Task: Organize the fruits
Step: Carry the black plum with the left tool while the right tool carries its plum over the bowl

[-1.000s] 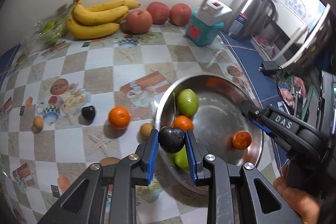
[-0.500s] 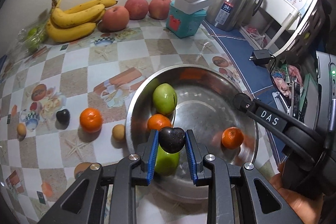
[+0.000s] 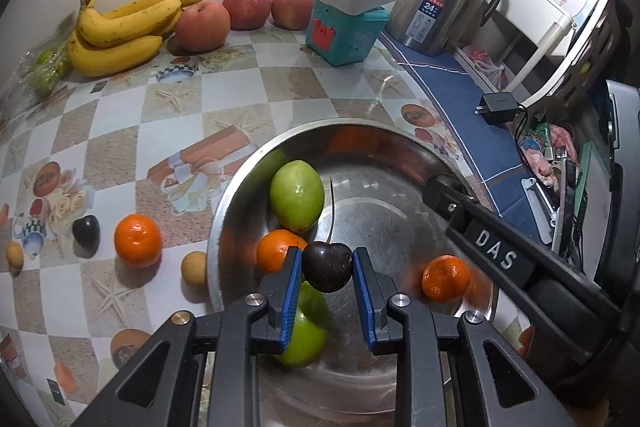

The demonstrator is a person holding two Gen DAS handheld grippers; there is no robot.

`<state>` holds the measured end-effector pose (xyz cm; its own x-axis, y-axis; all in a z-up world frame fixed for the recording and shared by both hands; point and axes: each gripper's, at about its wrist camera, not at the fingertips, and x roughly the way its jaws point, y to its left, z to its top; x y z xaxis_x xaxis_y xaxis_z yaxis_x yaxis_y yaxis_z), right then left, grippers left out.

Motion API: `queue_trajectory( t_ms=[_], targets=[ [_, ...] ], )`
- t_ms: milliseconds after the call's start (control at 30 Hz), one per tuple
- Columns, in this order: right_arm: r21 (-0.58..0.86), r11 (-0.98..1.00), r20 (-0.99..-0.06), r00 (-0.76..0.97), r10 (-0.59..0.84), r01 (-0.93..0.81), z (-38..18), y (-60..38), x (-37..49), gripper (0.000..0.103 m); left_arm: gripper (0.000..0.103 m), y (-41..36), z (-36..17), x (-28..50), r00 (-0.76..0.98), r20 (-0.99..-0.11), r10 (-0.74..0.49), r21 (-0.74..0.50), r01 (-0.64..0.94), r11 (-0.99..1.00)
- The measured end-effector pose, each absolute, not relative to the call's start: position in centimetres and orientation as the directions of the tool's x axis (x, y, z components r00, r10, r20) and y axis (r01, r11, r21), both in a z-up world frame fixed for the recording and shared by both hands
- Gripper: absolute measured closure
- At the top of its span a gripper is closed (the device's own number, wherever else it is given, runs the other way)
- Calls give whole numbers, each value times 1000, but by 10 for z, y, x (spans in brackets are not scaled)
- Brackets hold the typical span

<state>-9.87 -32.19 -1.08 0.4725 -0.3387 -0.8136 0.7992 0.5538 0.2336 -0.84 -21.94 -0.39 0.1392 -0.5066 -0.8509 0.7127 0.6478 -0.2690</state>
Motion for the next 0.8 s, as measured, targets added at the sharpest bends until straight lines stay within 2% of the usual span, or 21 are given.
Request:
queue_trajectory(
  t_ms=[800],
  targets=[
    [211,535,-861,415,-295,818,-29,-330,-92,74,75,-233,-16,-10,112,-858,-501,-281,715,641]
  ],
)
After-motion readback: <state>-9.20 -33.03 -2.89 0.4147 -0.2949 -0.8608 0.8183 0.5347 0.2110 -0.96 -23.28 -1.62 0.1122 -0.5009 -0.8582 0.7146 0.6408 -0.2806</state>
